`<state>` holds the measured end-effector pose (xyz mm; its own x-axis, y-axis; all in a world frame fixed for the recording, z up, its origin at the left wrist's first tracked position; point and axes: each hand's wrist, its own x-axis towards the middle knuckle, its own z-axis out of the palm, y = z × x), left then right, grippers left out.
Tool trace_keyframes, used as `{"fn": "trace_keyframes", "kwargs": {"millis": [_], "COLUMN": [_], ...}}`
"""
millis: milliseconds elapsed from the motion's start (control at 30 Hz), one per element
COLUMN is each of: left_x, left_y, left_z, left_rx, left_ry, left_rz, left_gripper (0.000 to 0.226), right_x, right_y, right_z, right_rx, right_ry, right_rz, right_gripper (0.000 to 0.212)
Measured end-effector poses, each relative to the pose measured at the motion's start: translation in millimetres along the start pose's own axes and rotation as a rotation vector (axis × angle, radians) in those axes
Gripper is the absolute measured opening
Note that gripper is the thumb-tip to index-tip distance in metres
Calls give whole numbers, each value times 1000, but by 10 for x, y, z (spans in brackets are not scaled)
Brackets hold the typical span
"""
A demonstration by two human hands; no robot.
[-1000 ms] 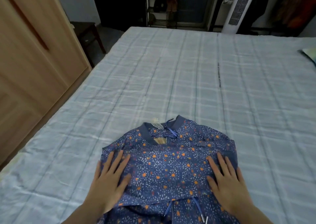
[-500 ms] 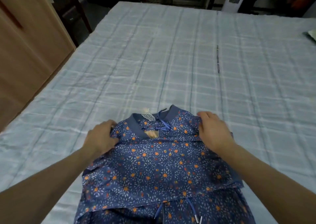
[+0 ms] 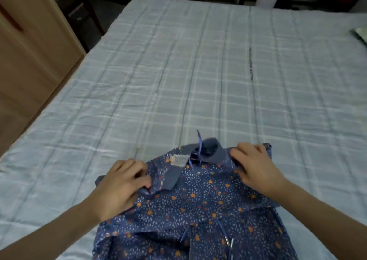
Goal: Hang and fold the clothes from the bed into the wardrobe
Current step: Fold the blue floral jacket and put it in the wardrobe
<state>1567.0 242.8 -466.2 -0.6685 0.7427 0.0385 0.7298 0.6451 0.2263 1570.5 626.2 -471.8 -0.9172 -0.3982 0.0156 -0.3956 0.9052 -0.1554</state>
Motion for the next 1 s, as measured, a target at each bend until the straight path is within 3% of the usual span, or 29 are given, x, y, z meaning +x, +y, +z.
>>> {"fn": "trace_keyframes", "kwargs": {"millis": [67,133,167,233,267,333,400,467,567,633,767,867,1000], "left_x": [-98,-112,-84,-9,28,72,109,127,97,50,92,324,737], "left_y": [33,9,-9,-75,-112,-177,-227,-291,-401,-476,-474,-527,-523], "left_z": [88,144,168,178,168,158,134,137,125,111,51,-2,-166], "left_rx": [-45,-142,-213,-341,-400,-512,-581,-675,-683,-481,-488,-268,-2], "left_ry": [-151,-297,-331,-263,-226,-197,-194,-224,-364,-565,-674,-591,-179], "left_rz": [-45,-128,-167,-304,-370,-439,-490,-613,-709,-641,-589,-553,-505], "left_gripper": [17,22,27,11,17,44,53,51,35,55,64,53,35], "right_x": [-184,-244,-231,-152,-98,14,107,171,237,267,227,189,68], "right_y": [48,85,96,84,63,24,23,38,76,110,149,261,452], "right_z": [26,37,42,62,70,79,81,67,28,4,-126,-292,-463], "right_rx": [-4,96,127,119,93,35,-57,-193,-401,-420,-115,-52,-122], "right_ry": [-325,-554,-554,-438,-396,-372,-407,-478,-465,-469,-616,-601,-257], "right_rz": [3,100,131,167,185,226,261,267,136,57,146,241,328], "right_gripper": [39,41,37,25,26,48,69,60,45,44,29,36,30]}}
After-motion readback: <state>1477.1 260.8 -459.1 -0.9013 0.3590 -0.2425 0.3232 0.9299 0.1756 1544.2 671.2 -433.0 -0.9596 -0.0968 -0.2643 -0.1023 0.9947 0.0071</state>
